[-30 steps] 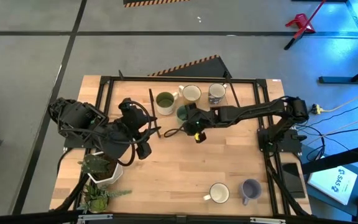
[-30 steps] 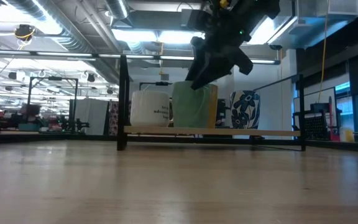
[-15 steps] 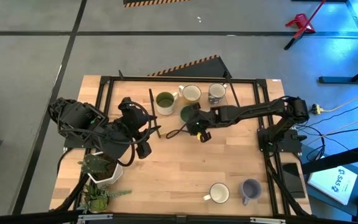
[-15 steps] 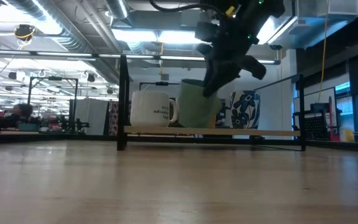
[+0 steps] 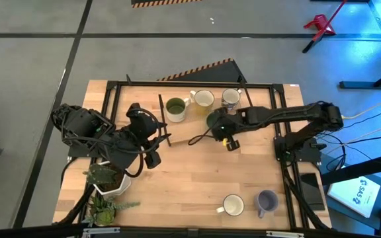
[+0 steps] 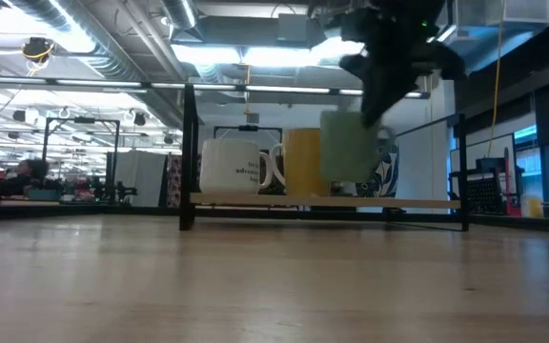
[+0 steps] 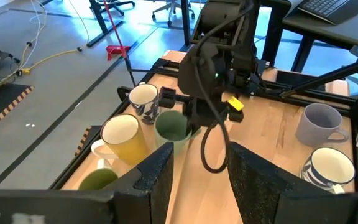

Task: Place coffee mugs
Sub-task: Put the green mug on the shelf

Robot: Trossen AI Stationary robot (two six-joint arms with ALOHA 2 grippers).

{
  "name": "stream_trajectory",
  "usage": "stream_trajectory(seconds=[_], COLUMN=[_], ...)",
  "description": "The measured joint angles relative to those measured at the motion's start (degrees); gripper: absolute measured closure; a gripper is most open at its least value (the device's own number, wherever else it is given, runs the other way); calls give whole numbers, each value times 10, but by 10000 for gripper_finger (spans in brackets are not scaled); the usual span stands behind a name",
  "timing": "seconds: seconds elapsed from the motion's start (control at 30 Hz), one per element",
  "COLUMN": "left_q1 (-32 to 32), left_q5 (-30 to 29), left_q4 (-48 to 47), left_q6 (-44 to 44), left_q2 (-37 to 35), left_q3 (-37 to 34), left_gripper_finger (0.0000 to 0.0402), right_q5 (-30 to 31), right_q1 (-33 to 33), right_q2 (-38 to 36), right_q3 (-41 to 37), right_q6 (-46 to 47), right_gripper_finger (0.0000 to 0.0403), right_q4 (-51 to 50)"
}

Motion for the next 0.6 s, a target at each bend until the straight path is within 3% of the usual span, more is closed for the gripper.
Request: stream_trajectory(seconds=[0.17,0.6], left_q1=[0,-1], left_q5=[0,1], left_q4=[0,0], left_q6=[0,1], left_q2=[0,0], left_q3=[0,0], left_gripper_finger=[260,260], right_q5=[-12,-32], right_q1=[-21,-41], right_q2=[-5,-5], right_q3=[0,0], right_q6=[1,-31], right_gripper_finger=[400,400], right_q4=[-83,-101])
